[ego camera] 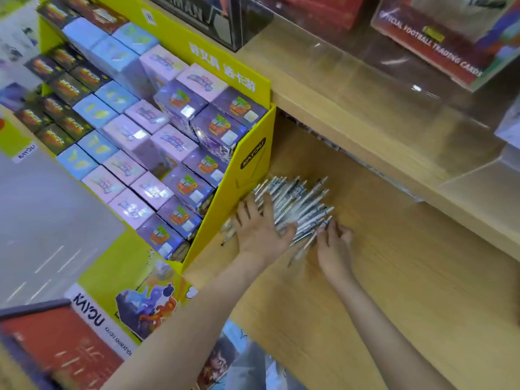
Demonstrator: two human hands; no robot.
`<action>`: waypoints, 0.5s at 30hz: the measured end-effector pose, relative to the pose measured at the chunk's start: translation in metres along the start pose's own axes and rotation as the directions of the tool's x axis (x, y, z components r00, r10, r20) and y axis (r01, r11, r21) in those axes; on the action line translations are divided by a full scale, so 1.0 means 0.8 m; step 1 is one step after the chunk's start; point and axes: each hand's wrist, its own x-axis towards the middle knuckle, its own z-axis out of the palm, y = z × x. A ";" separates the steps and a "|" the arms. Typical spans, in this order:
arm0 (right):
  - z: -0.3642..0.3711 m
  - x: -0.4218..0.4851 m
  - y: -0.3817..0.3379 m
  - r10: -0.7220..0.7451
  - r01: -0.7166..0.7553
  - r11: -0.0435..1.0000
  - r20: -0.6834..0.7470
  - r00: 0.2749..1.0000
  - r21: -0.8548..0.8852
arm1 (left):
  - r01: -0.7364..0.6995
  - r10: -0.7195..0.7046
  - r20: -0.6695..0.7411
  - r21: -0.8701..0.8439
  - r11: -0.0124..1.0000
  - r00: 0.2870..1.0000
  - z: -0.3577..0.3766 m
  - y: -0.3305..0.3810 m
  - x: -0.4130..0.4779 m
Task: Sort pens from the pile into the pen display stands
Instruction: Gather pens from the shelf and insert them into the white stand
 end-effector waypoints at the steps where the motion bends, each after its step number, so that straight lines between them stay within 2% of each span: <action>1: 0.001 0.001 0.000 0.024 -0.024 0.999 0.013 1.000 0.027 | -0.006 0.007 0.022 -0.015 1.000 1.000 -0.002 0.002 -0.001; 4: 0.000 0.002 -0.003 0.093 -0.099 0.989 0.067 0.993 0.106 | -0.011 0.018 0.103 -0.069 0.998 0.994 -0.003 0.009 -0.006; 9: -0.003 -0.001 -0.001 0.221 -0.271 0.895 0.174 0.960 0.354 | -0.064 0.073 0.098 -0.090 0.994 0.993 0.010 0.021 -0.023; 11: 0.000 -0.004 0.004 0.208 -0.284 0.833 0.208 0.956 0.474 | -0.090 0.095 0.090 -0.054 0.994 0.991 0.014 0.022 -0.026; 15: 0.006 -0.009 0.004 0.189 -0.289 0.641 0.218 0.957 0.711 | -0.152 0.157 0.106 -0.052 0.987 0.982 0.019 0.032 -0.038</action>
